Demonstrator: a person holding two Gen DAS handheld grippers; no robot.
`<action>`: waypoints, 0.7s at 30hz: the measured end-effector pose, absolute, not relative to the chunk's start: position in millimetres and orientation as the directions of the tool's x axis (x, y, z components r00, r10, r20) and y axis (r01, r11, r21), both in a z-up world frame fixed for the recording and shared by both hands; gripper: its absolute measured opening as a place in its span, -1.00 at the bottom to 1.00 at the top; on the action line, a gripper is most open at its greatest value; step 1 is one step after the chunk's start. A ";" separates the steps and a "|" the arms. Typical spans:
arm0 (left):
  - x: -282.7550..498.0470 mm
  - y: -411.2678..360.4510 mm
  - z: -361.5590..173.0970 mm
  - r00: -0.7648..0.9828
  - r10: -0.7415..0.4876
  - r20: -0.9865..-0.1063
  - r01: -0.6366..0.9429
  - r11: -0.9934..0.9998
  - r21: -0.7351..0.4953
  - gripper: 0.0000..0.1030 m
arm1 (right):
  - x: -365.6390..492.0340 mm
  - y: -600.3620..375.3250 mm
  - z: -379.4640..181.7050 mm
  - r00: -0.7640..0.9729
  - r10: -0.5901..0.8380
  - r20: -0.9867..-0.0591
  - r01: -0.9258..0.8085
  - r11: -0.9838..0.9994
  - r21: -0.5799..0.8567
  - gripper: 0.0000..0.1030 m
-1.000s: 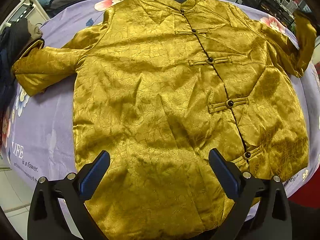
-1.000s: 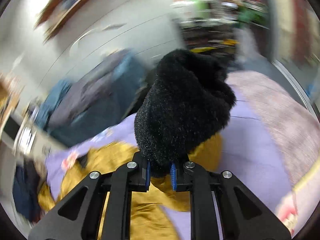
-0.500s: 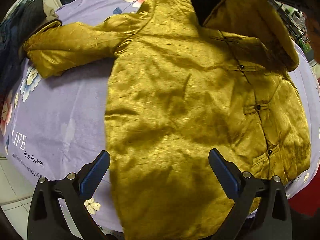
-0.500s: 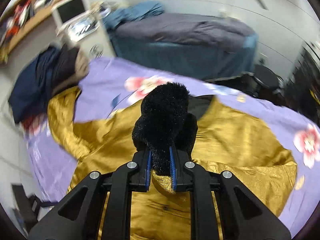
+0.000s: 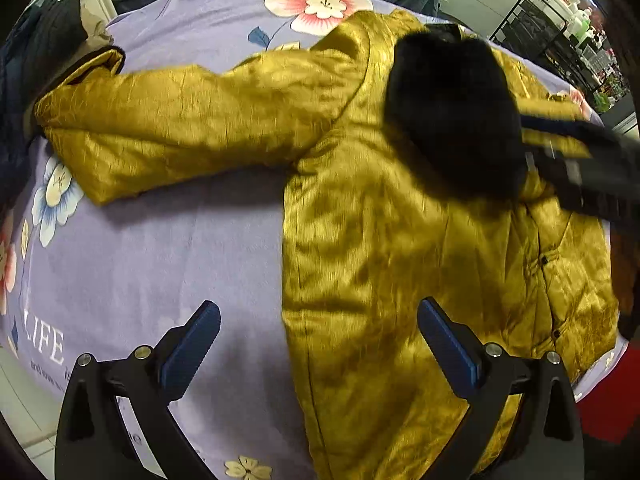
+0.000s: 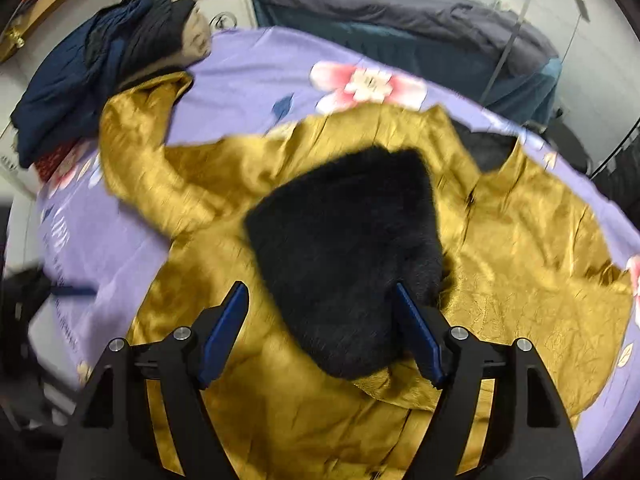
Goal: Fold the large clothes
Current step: 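Fold the held sleeve across the jacket front with the right gripper and release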
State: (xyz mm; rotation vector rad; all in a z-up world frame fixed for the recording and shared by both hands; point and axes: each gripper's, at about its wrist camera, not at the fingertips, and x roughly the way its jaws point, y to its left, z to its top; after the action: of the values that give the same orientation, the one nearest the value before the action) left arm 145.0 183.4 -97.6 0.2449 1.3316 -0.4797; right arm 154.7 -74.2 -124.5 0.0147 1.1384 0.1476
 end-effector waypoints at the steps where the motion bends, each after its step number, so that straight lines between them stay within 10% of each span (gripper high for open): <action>1: 149.9 180.6 -94.8 0.161 -0.206 -0.965 0.468 0.877 -0.109 0.87 | 151.0 -75.4 -127.0 0.395 0.139 -0.908 -0.105 0.989 0.106 0.44; 21: 180.8 46.4 -93.2 0.147 -0.285 -0.947 0.549 0.820 -0.162 0.87 | 104.9 -255.7 -147.6 0.317 -0.031 -0.948 0.450 0.885 0.121 0.44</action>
State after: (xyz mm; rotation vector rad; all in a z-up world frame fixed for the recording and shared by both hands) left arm 180.8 46.4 -93.2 0.2443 1.2912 -0.6089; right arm 104.9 -255.7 -147.6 0.3998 1.2151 -0.3279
